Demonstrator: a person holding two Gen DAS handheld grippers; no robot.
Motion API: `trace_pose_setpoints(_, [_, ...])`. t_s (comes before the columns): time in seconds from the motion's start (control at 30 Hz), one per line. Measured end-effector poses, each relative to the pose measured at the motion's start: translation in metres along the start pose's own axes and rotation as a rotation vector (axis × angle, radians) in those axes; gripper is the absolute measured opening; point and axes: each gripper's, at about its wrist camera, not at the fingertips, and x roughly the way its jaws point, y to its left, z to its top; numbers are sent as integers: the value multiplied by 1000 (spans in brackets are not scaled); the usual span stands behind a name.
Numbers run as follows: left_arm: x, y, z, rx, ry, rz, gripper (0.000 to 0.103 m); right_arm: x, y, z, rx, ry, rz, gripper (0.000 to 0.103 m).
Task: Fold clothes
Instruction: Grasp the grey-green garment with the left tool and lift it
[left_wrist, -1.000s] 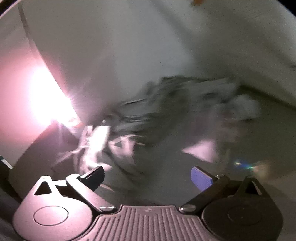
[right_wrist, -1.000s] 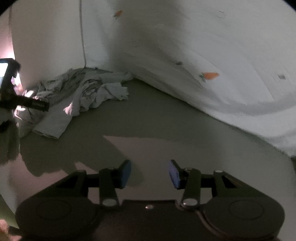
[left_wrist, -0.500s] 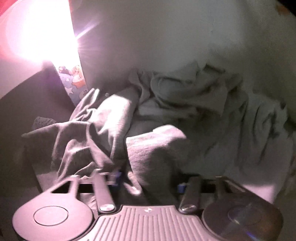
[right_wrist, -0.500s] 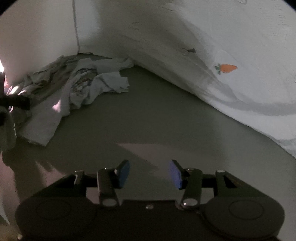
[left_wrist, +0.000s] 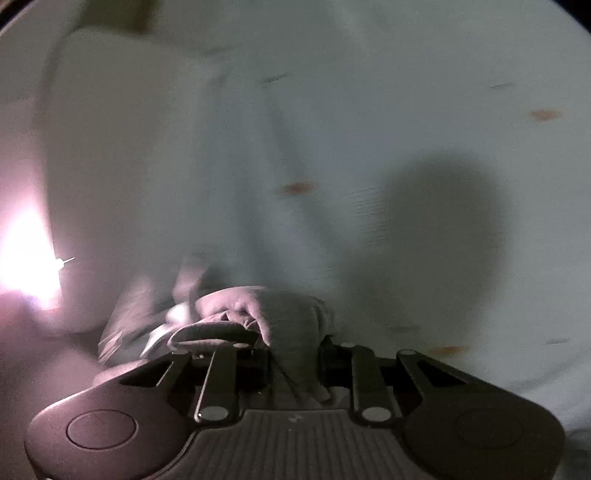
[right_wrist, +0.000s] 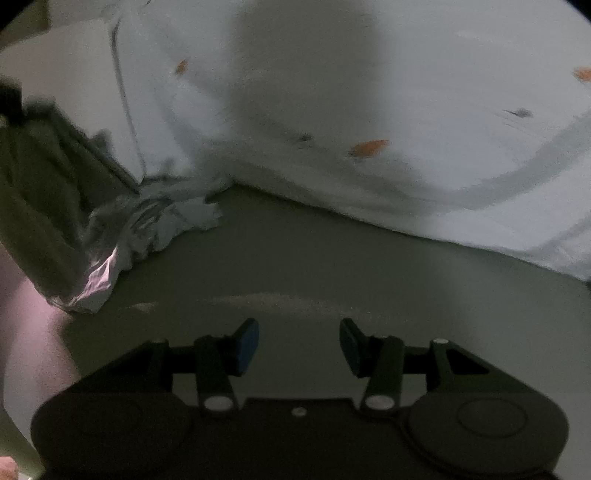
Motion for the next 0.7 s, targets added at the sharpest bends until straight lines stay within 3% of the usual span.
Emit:
trace_pose_setpoints(0.13, [-50, -118, -4, 15, -20, -305, 24, -51, -75, -20, 70, -66, -57, 50])
trace_pose_setpoints(0.27, [-77, -208, -20, -47, 3, -610, 24, -98, -145, -37, 118, -151, -173, 49])
trace_pose_setpoints(0.4, [-74, -269, -44, -46, 42, -687, 25, -139, -211, -53, 184, -210, -330, 50])
trace_pose_setpoints(0.5, [-45, -283, -68, -64, 138, -611, 25, -157, -250, -70, 214, -201, -426, 56])
trace_pose_setpoints(0.6, [-1, -270, -106, -84, 288, -414, 25, -161, -275, -94, 233, -131, -499, 56])
trace_pose_setpoints(0.7, [46, -229, -159, -90, 458, -173, 25, -158, -284, -118, 277, -55, -529, 56])
